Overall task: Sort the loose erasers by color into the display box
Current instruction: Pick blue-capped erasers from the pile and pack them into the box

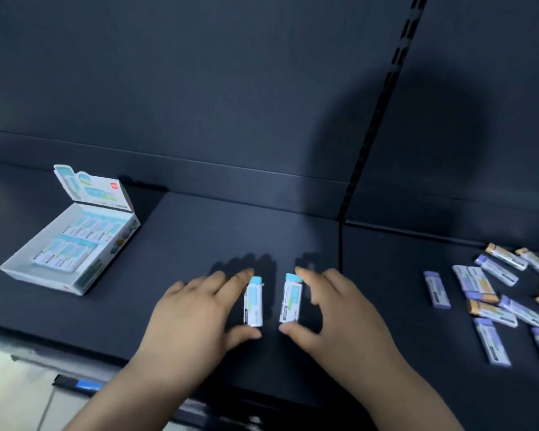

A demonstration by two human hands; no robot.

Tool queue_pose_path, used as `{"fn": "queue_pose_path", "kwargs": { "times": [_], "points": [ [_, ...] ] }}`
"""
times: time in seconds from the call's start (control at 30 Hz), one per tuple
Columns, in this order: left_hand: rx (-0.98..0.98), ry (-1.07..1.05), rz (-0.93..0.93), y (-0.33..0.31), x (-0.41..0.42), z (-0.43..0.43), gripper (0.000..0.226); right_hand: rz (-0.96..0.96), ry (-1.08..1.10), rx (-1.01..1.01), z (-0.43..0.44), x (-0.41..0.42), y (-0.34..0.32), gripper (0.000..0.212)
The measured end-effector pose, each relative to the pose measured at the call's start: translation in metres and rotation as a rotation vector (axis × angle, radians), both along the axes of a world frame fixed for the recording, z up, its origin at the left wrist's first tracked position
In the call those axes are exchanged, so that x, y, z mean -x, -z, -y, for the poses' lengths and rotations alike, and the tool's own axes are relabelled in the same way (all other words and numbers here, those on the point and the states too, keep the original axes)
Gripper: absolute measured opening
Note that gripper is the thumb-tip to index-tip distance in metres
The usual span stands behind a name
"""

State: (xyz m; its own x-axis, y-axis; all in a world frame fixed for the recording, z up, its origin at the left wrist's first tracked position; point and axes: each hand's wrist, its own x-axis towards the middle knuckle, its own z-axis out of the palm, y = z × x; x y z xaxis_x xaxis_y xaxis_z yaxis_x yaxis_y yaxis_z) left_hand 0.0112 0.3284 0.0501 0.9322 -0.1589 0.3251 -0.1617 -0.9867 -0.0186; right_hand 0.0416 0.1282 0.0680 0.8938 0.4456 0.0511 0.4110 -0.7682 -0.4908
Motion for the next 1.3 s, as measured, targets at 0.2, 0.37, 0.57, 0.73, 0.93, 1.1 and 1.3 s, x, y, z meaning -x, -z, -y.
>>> {"fn": "queue_pose_path", "kwargs": {
  "times": [0.2,0.37,0.57,0.73,0.93,1.1,1.3],
  "points": [
    [0.02,-0.023,-0.023,0.006,0.008,-0.027,0.069,0.012,0.016,0.003,-0.024,0.002,0.0,0.073],
    [0.057,-0.004,-0.033,0.001,0.015,-0.066,0.072,0.015,0.008,0.011,-0.071,0.011,0.005,0.075],
    [0.092,0.04,-0.014,-0.023,0.011,-0.156,0.07,0.025,0.018,0.011,-0.158,0.021,-0.001,0.076],
    [0.043,-0.009,-0.098,-0.027,-0.001,-0.238,0.077,0.039,0.057,-0.033,-0.229,0.02,-0.002,0.076],
    [0.001,0.058,-0.237,-0.019,-0.016,-0.294,0.083,0.02,0.113,-0.027,-0.285,0.025,-0.001,0.075],
    [0.098,0.145,-0.281,-0.02,-0.029,-0.3,0.079,0.001,0.208,-0.014,-0.304,0.026,-0.002,0.076],
    [0.02,0.2,-0.3,-0.012,-0.054,-0.299,0.078,0.012,0.287,0.056,-0.311,0.023,-0.005,0.078]
  ]
}}
